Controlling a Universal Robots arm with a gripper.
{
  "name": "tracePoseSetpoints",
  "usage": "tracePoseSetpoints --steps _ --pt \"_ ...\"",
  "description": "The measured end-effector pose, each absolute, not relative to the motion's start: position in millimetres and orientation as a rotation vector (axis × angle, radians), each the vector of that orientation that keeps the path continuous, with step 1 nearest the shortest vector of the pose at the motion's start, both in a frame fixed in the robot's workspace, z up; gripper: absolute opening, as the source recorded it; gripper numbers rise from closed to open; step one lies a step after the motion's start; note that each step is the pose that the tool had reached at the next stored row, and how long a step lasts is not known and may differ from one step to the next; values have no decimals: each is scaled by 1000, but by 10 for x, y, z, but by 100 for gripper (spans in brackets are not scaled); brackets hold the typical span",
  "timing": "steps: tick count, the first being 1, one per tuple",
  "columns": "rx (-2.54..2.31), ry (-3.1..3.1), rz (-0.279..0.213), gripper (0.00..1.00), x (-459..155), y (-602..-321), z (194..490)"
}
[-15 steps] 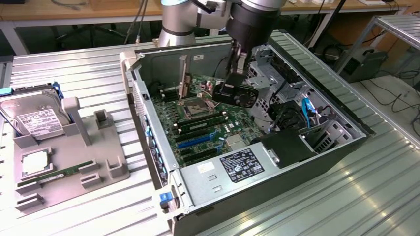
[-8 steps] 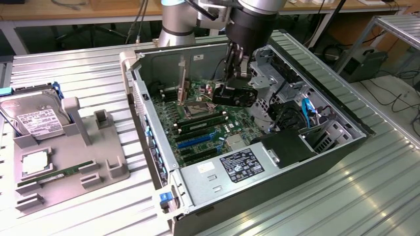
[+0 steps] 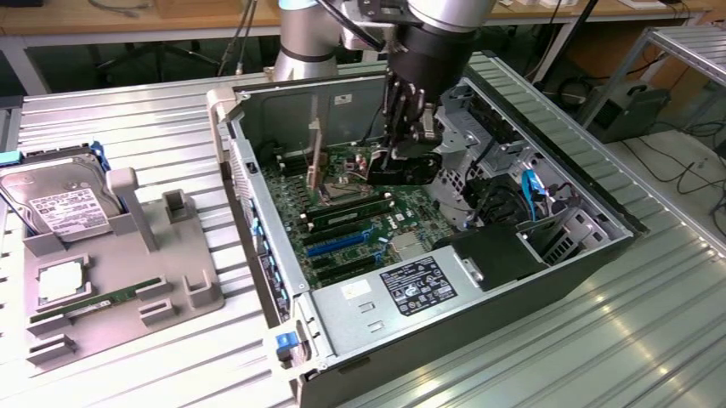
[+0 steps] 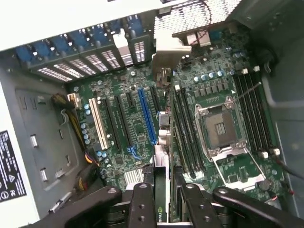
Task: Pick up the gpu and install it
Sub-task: 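Insert the gpu into the slot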
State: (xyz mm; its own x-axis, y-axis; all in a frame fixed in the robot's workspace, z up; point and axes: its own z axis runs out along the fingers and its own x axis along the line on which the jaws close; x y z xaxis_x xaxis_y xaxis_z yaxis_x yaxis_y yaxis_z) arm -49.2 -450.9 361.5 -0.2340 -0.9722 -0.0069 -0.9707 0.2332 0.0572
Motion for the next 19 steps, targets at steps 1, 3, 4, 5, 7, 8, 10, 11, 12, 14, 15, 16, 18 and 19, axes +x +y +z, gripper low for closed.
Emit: tracePoseSetpoints --steps 1,3,4,5,7,8,10,11,12,14,15,16,18,19 --pt "1948 -2425 -77 26 -492 -4509 3608" --pt "1998 -2384 -79 26 -492 -4509 3600" --pt "2019 -2367 -80 26 -493 -4509 3599" --pt "2042 -2348 -81 26 -493 -4510 3598" --pt "2081 -2317 -87 26 -493 -4509 3596" --pt "2092 -2310 -90 26 -493 -4510 3595" --pt "2101 -2307 -98 26 -499 -4514 3591" --pt "2104 -2308 -103 26 -502 -4527 3586" --pt "2105 -2309 -107 26 -509 -4546 3581" --pt "2108 -2310 -111 26 -526 -4616 3563" --pt "2108 -2309 -111 26 -539 -4642 3547" --pt "2110 -2308 -111 26 -549 -4659 3532" --pt "2116 -2302 -112 26 -563 -4685 3501" --pt "2120 -2299 -112 26 -570 -4698 3486"
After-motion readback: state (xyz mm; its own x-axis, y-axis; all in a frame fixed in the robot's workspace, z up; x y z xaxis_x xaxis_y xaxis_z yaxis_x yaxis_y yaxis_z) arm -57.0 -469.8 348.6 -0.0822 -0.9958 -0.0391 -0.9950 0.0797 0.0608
